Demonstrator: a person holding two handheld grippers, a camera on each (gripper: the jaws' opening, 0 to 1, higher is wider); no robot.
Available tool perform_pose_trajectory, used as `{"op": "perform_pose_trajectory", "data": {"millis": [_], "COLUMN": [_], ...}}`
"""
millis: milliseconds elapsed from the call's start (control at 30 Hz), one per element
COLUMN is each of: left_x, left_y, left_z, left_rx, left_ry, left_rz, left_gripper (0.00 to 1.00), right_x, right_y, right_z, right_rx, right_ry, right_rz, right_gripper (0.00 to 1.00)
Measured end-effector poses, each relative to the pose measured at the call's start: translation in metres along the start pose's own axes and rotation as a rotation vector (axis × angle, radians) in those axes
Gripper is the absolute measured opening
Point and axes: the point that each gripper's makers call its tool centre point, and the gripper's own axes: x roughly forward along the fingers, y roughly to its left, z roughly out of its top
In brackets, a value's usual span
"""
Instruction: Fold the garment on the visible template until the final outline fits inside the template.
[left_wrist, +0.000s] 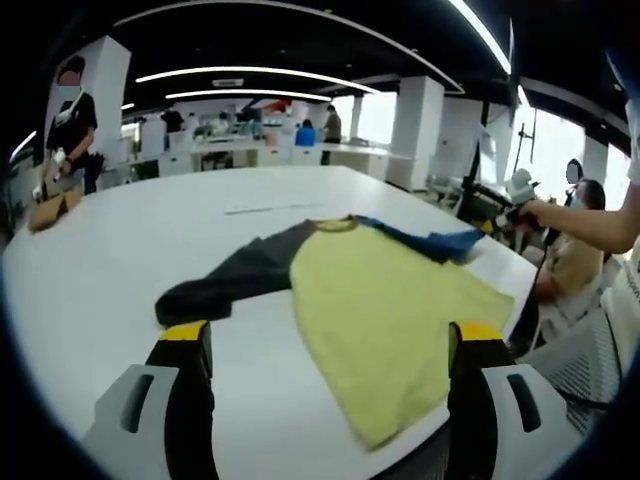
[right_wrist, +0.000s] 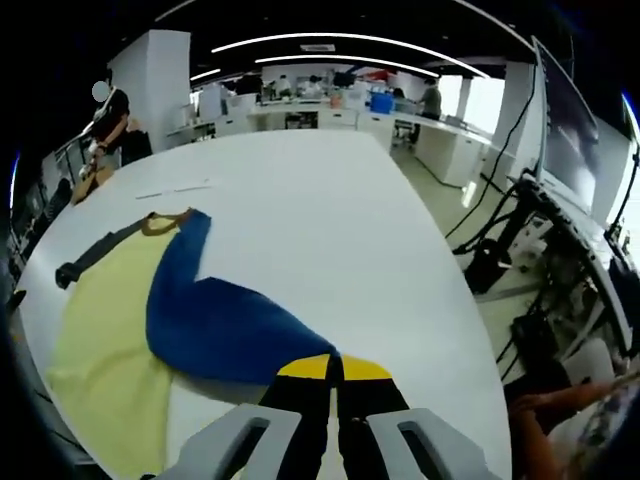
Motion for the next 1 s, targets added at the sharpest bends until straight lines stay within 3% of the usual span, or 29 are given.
{"op": "perform_pose_trajectory", "data": {"millis": [300, 700, 1000], "left_x": [0.002, 0.003, 0.005], "left_y": [-0.004, -0.005, -0.004], "left_z": [0.003, 0.002, 0.002], "left_rx": [0.016, 0.010, 0.010], "left_ry": [-0.002, -0.002, -0.003], "left_rz": [-0.012, -0.014, -0.017], "left_gripper": [0.96, 0.96, 0.95], "right_x": [0.004, -0.008, -0.011], "right_y": [-0.025, -0.063, -0.083], "right_z": [-0.004, 0.031, 0.024], "right_rx": [0.024, 0.031, 0.048], "right_ry": [-0.008, -0.079, -0.079], "right_rz": [-0.051, -0.146, -0.194], "right_gripper": [0.00, 0.00, 0.00]}}
